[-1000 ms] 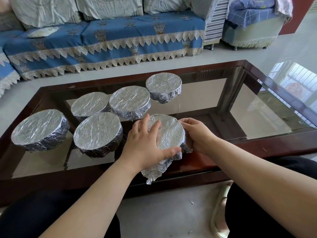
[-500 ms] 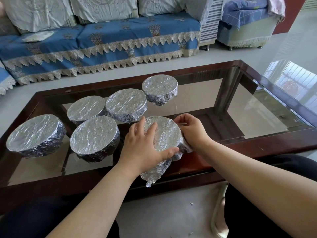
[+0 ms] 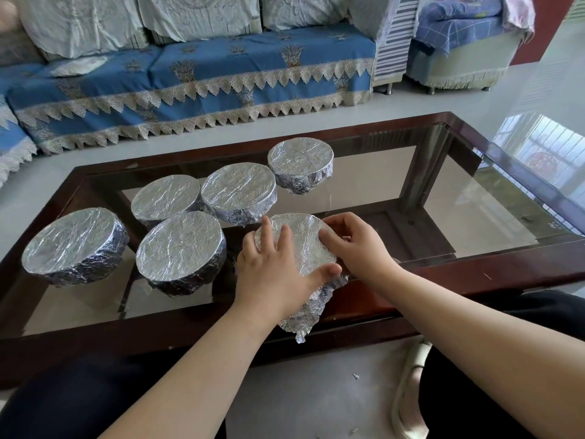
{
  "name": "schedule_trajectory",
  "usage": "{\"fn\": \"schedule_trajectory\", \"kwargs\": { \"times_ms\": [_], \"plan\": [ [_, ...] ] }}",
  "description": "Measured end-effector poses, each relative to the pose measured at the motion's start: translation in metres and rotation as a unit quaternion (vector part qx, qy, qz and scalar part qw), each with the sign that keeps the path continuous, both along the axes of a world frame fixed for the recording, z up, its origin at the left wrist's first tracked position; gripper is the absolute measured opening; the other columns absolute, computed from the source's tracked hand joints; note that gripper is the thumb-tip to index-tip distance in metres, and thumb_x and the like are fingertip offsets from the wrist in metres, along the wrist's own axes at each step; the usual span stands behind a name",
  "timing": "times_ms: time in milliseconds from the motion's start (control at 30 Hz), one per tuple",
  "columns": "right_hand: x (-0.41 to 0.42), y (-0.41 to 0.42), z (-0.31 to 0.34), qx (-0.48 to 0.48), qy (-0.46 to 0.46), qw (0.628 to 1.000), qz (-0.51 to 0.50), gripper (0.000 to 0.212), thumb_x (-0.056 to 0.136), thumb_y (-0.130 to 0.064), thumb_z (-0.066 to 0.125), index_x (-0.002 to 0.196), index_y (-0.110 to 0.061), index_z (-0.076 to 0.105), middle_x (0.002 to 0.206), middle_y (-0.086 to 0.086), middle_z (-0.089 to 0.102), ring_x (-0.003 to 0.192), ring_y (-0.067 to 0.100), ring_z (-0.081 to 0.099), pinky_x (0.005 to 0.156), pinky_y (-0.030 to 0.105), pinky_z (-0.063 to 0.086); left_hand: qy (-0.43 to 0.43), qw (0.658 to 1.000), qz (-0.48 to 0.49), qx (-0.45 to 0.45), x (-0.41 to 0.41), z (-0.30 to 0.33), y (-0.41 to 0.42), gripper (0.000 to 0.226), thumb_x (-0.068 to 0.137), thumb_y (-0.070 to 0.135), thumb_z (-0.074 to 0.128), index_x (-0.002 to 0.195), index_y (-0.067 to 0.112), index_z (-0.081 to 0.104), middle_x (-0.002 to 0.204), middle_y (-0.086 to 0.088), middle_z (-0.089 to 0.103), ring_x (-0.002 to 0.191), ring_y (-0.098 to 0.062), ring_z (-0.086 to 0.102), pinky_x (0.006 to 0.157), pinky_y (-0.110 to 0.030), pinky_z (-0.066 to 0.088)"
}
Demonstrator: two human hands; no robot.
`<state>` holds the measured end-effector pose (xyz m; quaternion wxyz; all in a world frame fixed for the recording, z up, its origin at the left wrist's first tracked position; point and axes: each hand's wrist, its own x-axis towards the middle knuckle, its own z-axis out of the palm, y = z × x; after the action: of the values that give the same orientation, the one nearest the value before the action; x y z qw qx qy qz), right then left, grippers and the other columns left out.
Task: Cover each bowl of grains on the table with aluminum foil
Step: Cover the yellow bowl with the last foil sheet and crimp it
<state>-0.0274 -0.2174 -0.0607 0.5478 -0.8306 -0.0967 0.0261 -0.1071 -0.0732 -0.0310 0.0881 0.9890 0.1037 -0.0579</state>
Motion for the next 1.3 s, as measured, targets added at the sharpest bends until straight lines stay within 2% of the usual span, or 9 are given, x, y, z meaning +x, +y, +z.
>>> {"fn": "schedule_trajectory", "kwargs": {
  "times_ms": [133,267,500,600,733,833,900,1167,1300],
  "plan": [
    [0.004,-0.002,-0.001,0.015,0.012,1.0,0.018,0.015,0.091,-0.027,0.064,0.103,-0.019,0.069,0.078,-0.009,0.068,0.056,-0.002,0.055,0.059,0.019,0.044,0.024,0.998,-0.038,0.042,-0.003,0.006,0.008,0.132,0.048,0.095,-0.004,0.158,0.023,-0.003,0.164,-0.014,-0.014,0.149,-0.038,-0.009,0.12,-0.052,0.0],
    [0.006,-0.001,-0.001,0.01,0.015,0.999,0.032,0.016,0.092,-0.025,0.062,0.104,-0.017,0.069,0.08,-0.002,0.069,0.054,0.003,0.052,0.055,0.022,0.044,0.01,0.993,-0.1,0.066,-0.002,0.007,0.021,0.146,0.037,0.101,-0.018,0.158,0.022,-0.002,0.162,-0.016,-0.02,0.145,-0.035,-0.029,0.116,-0.05,-0.017],
    [0.003,-0.001,-0.004,0.016,-0.003,0.999,0.029,0.017,0.095,-0.027,0.059,0.107,-0.022,0.07,0.086,-0.013,0.068,0.075,-0.001,0.059,0.073,0.02,0.046,0.014,0.989,-0.149,0.016,0.003,0.003,0.03,0.13,0.046,0.104,0.003,0.156,0.036,-0.011,0.162,-0.002,-0.026,0.148,-0.024,-0.024,0.12,-0.047,-0.004],
    [-0.003,-0.003,-0.01,0.089,0.015,0.995,0.038,0.024,0.1,-0.032,0.051,0.112,-0.024,0.07,0.099,-0.012,0.072,0.093,-0.001,0.065,0.085,0.018,0.048,0.013,0.991,-0.135,0.001,0.003,0.002,0.028,0.118,0.058,0.098,0.022,0.156,0.037,-0.003,0.163,0.001,-0.023,0.149,-0.021,-0.021,0.121,-0.047,0.0],
    [-0.007,-0.001,-0.021,0.189,0.067,0.979,0.031,0.032,0.099,-0.04,0.049,0.111,-0.019,0.071,0.104,-0.001,0.074,0.103,0.016,0.068,0.092,0.031,0.052,0.004,0.992,-0.127,-0.018,0.004,0.002,0.028,0.116,0.06,0.095,0.029,0.156,0.038,0.003,0.164,0.003,-0.02,0.149,-0.019,-0.018,0.12,-0.047,0.002],
    [-0.006,0.001,-0.024,0.212,0.111,0.971,-0.001,0.03,0.095,-0.043,0.055,0.1,-0.019,0.071,0.091,0.012,0.069,0.079,0.03,0.06,0.08,0.041,0.049,-0.009,0.992,-0.125,-0.024,0.005,-0.001,0.029,0.115,0.059,0.097,0.029,0.156,0.038,0.006,0.164,0.003,-0.017,0.149,-0.019,-0.015,0.12,-0.047,0.004],
    [-0.005,0.002,-0.023,0.216,0.133,0.967,-0.011,0.026,0.096,-0.037,0.058,0.096,-0.014,0.07,0.08,0.018,0.059,0.072,0.026,0.05,0.071,0.041,0.043,-0.013,0.992,-0.126,-0.024,0.005,-0.003,0.03,0.116,0.058,0.098,0.026,0.156,0.039,0.006,0.164,0.003,-0.016,0.149,-0.02,-0.014,0.12,-0.047,0.005],
    [0.0,0.003,-0.018,0.228,0.172,0.958,-0.036,0.026,0.094,-0.029,0.063,0.074,-0.013,0.059,0.048,0.0,0.046,0.04,0.009,0.035,0.041,0.021,0.032,-0.018,0.992,-0.12,-0.033,0.004,-0.004,0.03,0.118,0.057,0.099,0.027,0.156,0.038,0.008,0.165,0.003,-0.016,0.15,-0.021,-0.014,0.12,-0.048,0.005],
    [0.005,0.004,-0.017,0.244,0.203,0.948,-0.036,0.024,0.093,-0.027,0.065,0.075,-0.012,0.06,0.053,0.002,0.051,0.042,0.011,0.04,0.044,0.024,0.034,-0.024,0.992,-0.116,-0.034,0.004,-0.005,0.029,0.12,0.054,0.1,0.023,0.156,0.038,0.009,0.165,0.003,-0.014,0.15,-0.021,-0.012,0.12,-0.047,0.006]
  ]
}}
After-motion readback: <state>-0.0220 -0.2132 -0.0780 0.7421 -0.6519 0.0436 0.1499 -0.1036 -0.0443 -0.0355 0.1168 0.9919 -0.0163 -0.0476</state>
